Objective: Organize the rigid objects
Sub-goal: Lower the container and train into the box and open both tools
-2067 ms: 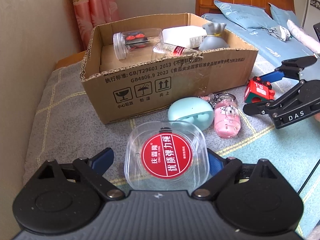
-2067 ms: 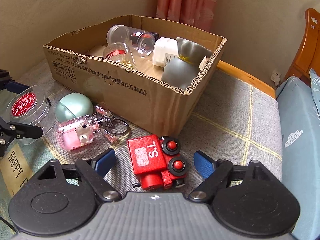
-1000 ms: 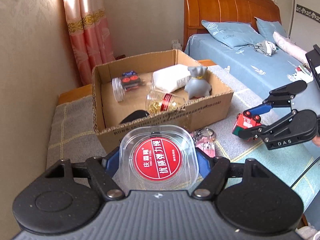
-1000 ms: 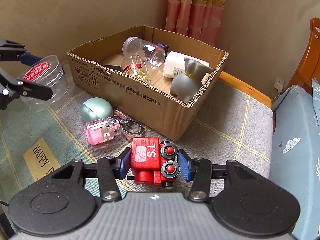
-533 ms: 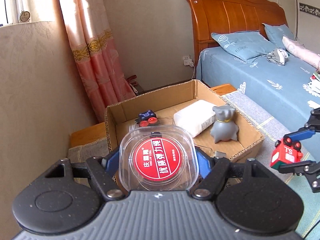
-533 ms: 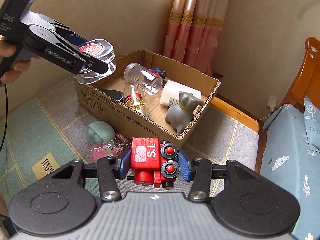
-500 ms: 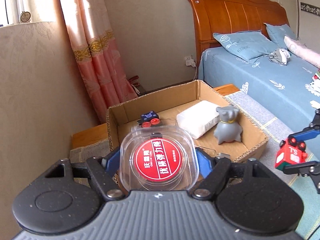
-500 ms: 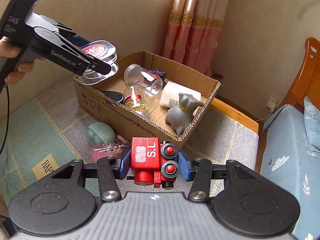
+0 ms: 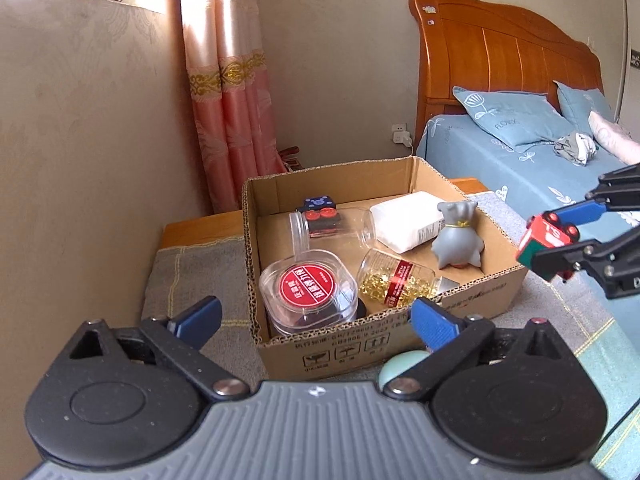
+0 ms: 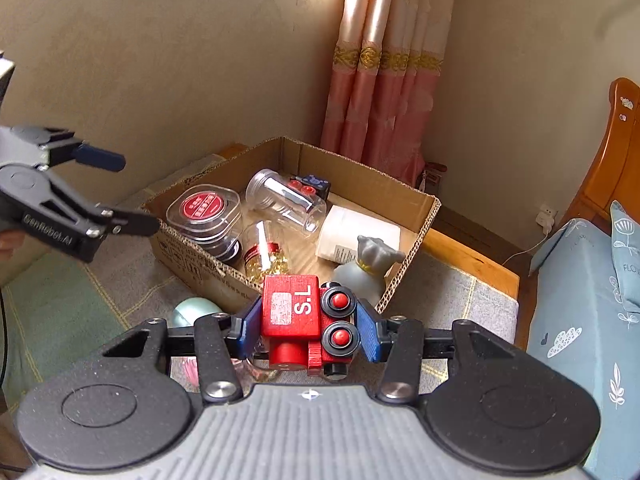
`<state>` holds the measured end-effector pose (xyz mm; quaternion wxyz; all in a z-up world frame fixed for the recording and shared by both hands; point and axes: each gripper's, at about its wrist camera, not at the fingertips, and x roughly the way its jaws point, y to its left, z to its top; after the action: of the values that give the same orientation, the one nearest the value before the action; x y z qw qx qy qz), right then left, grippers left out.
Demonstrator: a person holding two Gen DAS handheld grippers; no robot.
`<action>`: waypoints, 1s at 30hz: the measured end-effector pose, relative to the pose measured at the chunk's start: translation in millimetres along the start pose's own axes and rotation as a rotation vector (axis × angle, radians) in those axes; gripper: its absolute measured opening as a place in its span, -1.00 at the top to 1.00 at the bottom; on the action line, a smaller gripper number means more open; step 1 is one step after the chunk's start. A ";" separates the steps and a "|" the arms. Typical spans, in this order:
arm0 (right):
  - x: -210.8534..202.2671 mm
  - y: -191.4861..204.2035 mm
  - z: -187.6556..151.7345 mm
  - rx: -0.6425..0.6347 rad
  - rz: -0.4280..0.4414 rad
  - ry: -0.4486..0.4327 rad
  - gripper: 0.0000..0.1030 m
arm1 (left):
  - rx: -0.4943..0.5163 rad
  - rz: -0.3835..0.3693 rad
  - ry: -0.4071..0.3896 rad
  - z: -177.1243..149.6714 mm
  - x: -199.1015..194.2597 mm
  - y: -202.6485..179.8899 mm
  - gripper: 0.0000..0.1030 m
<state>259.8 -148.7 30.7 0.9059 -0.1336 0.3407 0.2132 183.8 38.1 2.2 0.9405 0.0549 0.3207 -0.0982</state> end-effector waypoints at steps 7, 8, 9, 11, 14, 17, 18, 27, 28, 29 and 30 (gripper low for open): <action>29.9 -20.9 49.4 0.027 -0.014 0.001 -0.05 | -0.070 0.044 0.002 -19.9 -16.0 7.4 -0.96; 36.3 -24.4 55.8 0.033 -0.019 0.005 -0.05 | -0.075 0.051 0.001 -22.2 -17.8 8.1 -0.96; 44.0 -28.1 62.4 0.037 -0.021 0.013 -0.05 | -0.081 0.056 0.000 -25.4 -20.0 9.1 -0.96; 62.8 -35.2 74.4 0.050 -0.041 0.031 -0.05 | -0.095 0.059 0.001 -30.2 -23.2 10.3 -0.96; 92.7 -47.8 88.3 0.073 -0.069 0.074 -0.05 | -0.111 0.068 0.003 -36.7 -25.9 11.9 -0.96; 121.2 -57.4 95.9 0.090 -0.104 0.124 -0.05 | -0.121 0.074 0.012 -46.2 -26.6 13.8 -0.96; 127.7 -60.7 98.2 0.098 -0.109 0.133 -0.05 | -0.121 0.077 0.021 -49.0 -26.0 13.8 -0.96; 119.2 -71.5 105.1 0.157 -0.135 0.079 -0.91 | -0.104 0.104 0.047 -58.1 -26.4 12.0 -0.96; 112.4 -70.7 102.6 0.156 -0.128 0.076 -0.92 | -0.101 0.104 0.045 -57.7 -26.3 11.4 -0.96; 107.3 -69.0 99.7 0.155 -0.127 0.070 -0.95 | -0.098 0.102 0.046 -57.0 -26.1 10.4 -0.96; 101.9 -67.2 96.5 0.154 -0.125 0.065 -0.99 | -0.094 0.101 0.046 -56.6 -26.6 9.0 -0.96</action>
<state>414.9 -139.9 39.1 0.9134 -0.0916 0.3764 0.1251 131.7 60.3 -25.8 0.9380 0.0290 0.3436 -0.0344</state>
